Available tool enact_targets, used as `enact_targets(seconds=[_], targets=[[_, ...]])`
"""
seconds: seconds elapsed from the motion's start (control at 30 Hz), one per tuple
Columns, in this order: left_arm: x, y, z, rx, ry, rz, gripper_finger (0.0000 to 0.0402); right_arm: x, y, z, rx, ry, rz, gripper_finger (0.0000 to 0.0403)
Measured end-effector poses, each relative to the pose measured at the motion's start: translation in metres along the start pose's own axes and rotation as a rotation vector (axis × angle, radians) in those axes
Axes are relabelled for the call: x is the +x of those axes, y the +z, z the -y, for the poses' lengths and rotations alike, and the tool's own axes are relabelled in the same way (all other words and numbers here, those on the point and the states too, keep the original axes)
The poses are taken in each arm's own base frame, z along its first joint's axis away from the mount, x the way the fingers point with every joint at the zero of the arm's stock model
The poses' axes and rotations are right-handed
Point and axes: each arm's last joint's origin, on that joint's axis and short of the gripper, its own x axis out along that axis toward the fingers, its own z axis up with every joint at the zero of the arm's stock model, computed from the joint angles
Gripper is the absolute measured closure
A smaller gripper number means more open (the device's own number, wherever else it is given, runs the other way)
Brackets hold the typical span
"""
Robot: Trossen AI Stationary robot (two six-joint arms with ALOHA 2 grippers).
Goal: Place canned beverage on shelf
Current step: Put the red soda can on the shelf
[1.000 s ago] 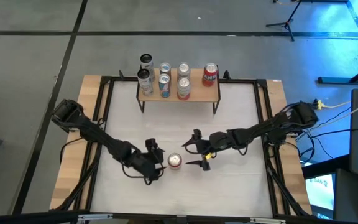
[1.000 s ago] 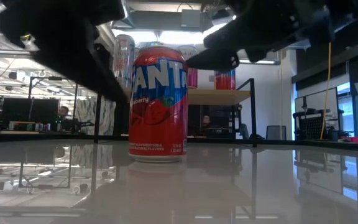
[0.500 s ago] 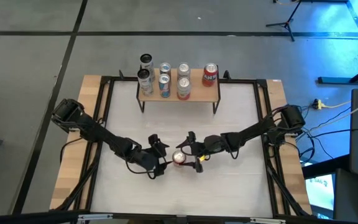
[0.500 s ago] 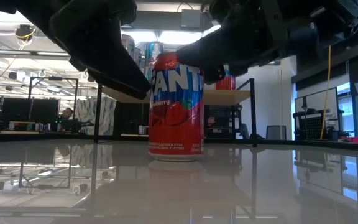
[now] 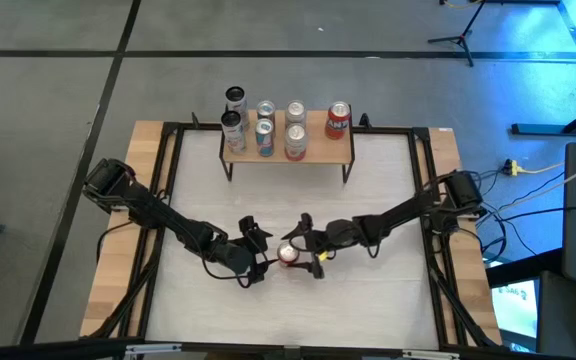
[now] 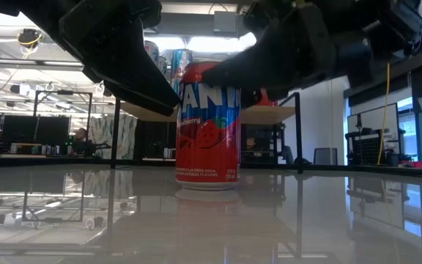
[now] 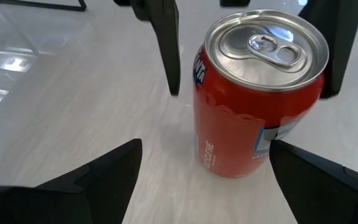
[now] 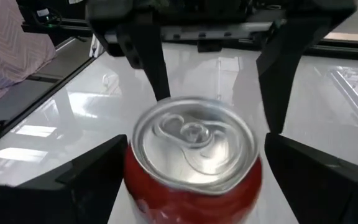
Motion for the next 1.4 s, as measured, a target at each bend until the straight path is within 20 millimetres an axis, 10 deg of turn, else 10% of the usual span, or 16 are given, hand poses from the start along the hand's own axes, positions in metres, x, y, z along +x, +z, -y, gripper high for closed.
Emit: enact_targets(seconds=[0.63, 1.03, 1.4], targets=[[-0.002, -0.002, 0.003, 0.008, -0.008, 0.000, 0.0058, -0.007, 0.010, -0.001, -0.065, 0.005, -0.072, 0.0118], [-0.002, -0.002, 0.003, 0.008, -0.010, -0.001, 0.0058, -0.100, 0.094, 0.004, -0.166, -0.162, -0.035, 0.0118], [-0.002, -0.001, 0.002, 0.008, 0.006, 0.007, 0.0058, -0.194, 0.141, 0.052, -0.174, -0.424, 0.164, 0.0118]])
